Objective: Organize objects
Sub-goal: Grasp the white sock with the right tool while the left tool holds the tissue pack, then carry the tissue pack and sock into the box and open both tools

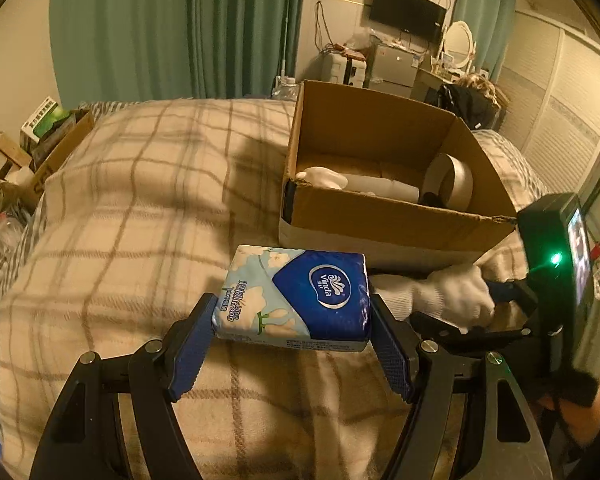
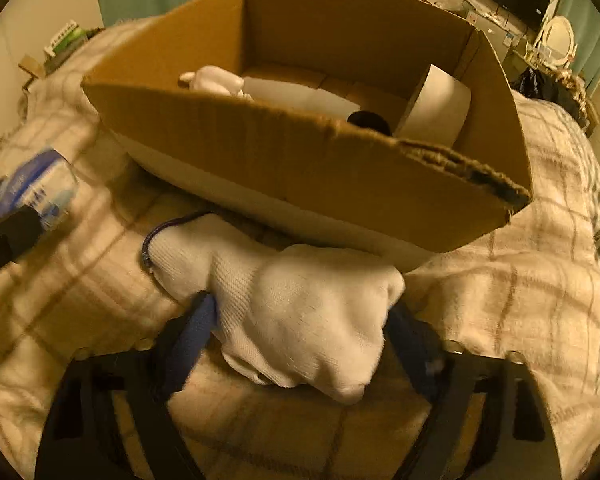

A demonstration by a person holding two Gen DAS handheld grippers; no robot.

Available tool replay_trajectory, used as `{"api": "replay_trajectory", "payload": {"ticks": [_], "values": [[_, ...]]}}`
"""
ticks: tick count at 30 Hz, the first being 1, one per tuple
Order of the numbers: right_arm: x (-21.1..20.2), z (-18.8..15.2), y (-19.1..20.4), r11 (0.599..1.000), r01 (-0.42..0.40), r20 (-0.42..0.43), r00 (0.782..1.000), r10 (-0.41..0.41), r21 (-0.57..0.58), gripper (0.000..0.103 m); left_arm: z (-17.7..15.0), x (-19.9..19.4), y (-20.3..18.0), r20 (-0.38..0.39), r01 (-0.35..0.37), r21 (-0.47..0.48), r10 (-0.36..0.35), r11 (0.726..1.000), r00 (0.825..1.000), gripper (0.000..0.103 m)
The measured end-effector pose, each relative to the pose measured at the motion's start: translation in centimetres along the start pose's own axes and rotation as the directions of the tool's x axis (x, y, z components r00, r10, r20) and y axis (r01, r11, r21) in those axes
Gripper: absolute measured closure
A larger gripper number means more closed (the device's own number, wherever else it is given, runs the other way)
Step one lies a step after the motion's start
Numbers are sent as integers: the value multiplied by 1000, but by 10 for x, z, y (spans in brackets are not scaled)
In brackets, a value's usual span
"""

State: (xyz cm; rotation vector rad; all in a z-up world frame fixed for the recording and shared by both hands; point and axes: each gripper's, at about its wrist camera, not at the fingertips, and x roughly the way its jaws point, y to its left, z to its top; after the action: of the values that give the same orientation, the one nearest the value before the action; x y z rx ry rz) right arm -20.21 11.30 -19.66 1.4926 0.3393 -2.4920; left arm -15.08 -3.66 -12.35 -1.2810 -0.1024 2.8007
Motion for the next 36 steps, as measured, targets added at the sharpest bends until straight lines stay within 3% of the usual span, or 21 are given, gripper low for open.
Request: {"api": "replay_trajectory", "payload": {"ticks": [3, 5, 14, 19, 25, 29, 32, 36], "values": [[-11, -5, 2, 999, 37, 37, 999, -37, -9, 49, -3, -7, 0, 3, 9, -3, -9, 1000, 1000, 28], [-24, -10, 4, 998, 53, 67, 996, -52, -18, 55, -6, -15, 0, 7, 13, -4, -13, 1000, 1000, 28], [-106, -33, 4, 996, 71, 207, 977, -60, -48, 63, -3, -62, -4, 66, 21, 13, -22, 1000, 998, 28], [-161, -19, -7, 997, 74, 308, 949, -64, -23, 64, 17, -87, -11, 116, 18, 36, -22, 999, 993, 28], [-213, 29, -19, 995, 93, 414, 907, -75, -22, 64, 70, -104, -21, 175, 38, 59, -48, 997, 983, 28], [-232, 72, -28, 995, 96, 466, 881, -75, -21, 64, 112, -101, -34, 218, 8, 100, -29, 995, 975, 28], [-232, 104, -31, 996, 89, 486, 871, -68, -19, 64, 142, -87, -40, 230, 15, 112, -41, 994, 972, 28], [-211, 144, -43, 996, 85, 479, 875, -70, -9, 64, 173, -54, -42, 217, 29, 103, -50, 994, 975, 28]]}}
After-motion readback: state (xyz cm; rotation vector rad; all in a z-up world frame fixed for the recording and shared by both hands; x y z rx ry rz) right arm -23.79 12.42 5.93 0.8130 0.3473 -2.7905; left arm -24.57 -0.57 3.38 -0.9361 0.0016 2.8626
